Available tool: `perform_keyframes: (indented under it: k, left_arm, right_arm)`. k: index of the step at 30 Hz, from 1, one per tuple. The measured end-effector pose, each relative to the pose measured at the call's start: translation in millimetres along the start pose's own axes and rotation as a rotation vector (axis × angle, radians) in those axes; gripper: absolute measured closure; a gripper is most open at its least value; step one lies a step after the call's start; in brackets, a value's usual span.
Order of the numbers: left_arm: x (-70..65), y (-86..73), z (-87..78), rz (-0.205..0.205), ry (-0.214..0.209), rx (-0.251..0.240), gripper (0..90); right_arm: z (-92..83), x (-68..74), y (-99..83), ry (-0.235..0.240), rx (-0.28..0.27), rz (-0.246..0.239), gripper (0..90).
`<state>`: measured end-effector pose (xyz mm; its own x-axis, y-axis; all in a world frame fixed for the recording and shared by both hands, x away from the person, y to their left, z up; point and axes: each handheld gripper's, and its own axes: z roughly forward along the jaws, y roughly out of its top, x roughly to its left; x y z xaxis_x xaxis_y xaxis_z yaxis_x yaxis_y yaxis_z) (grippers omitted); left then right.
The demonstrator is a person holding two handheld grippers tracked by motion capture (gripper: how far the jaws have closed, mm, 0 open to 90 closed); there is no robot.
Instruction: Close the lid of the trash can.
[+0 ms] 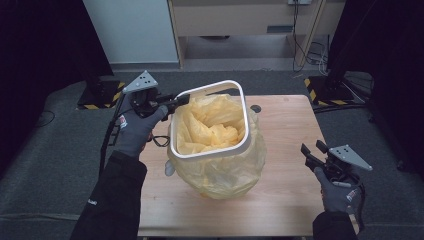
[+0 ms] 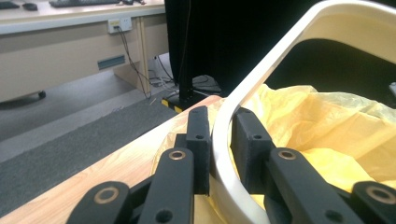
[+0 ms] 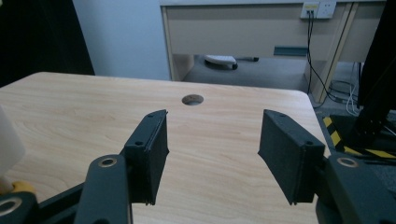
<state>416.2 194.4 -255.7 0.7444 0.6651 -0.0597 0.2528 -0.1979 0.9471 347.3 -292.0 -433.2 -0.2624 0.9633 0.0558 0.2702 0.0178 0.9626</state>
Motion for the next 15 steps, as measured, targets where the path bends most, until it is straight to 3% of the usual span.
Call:
perform_keyframes:
  k: [7,15]
  left_arm:
    - [-4.7,1.6,8.9,-0.020,0.033,0.019,73.2]
    - [-5.8,1.5,9.3,-0.046,0.058,0.010,65.4]
  right_arm:
    - [-5.0,8.1,19.4,0.015,-0.086,0.001,42.0]
    - [-9.4,28.4,53.6,0.056,-0.198,-0.003,40.3]
